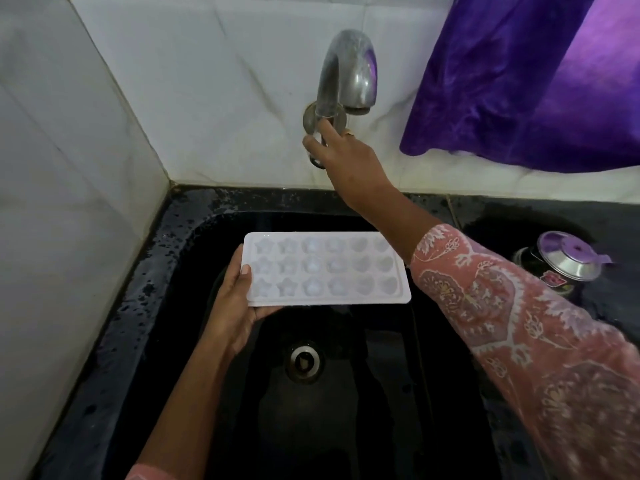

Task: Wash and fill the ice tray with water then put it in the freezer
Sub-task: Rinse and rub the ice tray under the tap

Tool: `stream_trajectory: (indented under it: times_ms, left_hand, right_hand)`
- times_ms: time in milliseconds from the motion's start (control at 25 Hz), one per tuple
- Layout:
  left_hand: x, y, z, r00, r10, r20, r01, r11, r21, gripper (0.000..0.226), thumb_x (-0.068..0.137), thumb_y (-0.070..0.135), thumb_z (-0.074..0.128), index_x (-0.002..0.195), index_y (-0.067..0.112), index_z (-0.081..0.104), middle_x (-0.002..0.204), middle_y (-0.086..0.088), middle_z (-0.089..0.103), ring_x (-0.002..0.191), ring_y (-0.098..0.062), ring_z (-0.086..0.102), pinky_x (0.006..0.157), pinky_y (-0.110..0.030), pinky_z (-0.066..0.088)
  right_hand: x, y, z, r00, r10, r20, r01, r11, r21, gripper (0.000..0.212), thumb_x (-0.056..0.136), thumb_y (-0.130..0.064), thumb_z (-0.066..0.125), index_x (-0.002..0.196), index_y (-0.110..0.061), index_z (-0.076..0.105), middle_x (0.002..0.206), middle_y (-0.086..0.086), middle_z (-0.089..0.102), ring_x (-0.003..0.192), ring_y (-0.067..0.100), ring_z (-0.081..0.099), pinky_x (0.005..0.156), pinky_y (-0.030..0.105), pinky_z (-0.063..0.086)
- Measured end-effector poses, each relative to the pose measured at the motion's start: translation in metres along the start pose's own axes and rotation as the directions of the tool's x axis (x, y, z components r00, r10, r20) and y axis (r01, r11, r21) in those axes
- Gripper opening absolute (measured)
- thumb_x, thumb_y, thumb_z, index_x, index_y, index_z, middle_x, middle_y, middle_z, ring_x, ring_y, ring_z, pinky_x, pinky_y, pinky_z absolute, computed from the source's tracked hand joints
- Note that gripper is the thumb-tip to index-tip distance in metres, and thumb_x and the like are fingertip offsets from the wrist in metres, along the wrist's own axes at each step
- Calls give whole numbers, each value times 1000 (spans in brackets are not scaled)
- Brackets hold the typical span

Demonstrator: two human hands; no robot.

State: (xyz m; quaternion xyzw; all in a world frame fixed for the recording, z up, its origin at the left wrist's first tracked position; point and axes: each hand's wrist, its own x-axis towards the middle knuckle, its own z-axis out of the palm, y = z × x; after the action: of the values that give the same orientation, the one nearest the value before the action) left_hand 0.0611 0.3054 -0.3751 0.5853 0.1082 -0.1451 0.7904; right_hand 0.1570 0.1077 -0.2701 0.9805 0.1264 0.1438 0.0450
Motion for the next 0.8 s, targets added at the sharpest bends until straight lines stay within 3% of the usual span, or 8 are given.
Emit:
stream_trajectory:
  times_ms: [240, 320, 400, 480, 640, 800]
  left_hand:
    - [-3, 6, 0, 1000, 10, 10, -10, 1000, -16, 42, 102, 25, 33, 143, 32, 34, 133, 1, 54, 106, -15, 60, 63, -31, 59]
    - [-3, 8, 0, 1000, 7, 5, -6, 999, -41, 42, 102, 24, 32, 143, 32, 34, 133, 1, 54, 107, -16, 59, 63, -31, 59]
    - [-3, 8, 2, 1000, 14, 9, -13, 998, -57, 42, 102, 24, 31, 143, 32, 34, 130, 3, 56, 106, -15, 60, 63, -31, 59]
    - [-3, 7, 4, 1000, 20, 19, -19, 997, -71, 42, 102, 24, 31, 143, 33, 35, 123, 7, 59, 104, -14, 61, 62, -31, 58]
    - [-3, 5, 10, 999, 22, 34, -18, 994, -111, 42, 102, 23, 32, 143, 33, 34, 116, 11, 60, 102, -14, 61, 61, -31, 58]
    - [-1, 3, 10, 999, 24, 25, -20, 990, -141, 42, 102, 23, 33, 143, 32, 34, 116, 9, 60, 101, -14, 61, 62, -32, 59]
  right_hand:
    - [2, 1, -8, 999, -38, 32, 39, 999, -28, 58, 84, 6, 56, 135, -10, 36, 145, 16, 27, 98, 33, 55, 73, 36, 47]
    - [-3, 5, -6, 1000, 23, 4, -23, 985, 170, 62, 85, 1, 57, 140, -14, 33, 144, 13, 30, 106, 32, 53, 80, 37, 48]
    - [-20, 8, 0, 985, 164, -55, -125, 896, 427, 65, 85, -5, 59, 143, -13, 29, 143, 13, 33, 115, 32, 49, 91, 39, 47]
    - [-48, 6, 10, 949, 304, -88, -216, 825, 523, 57, 88, -5, 53, 141, -7, 32, 140, 14, 38, 120, 31, 47, 100, 38, 42]
    - [-103, -7, 30, 932, 358, 58, -343, 818, 463, 48, 91, -6, 46, 138, -5, 39, 142, 12, 42, 130, 27, 40, 108, 34, 27]
    - [-125, -18, 40, 928, 359, 96, -370, 872, 321, 48, 97, -20, 41, 142, -8, 33, 151, 9, 31, 141, 23, 25, 115, 33, 12]
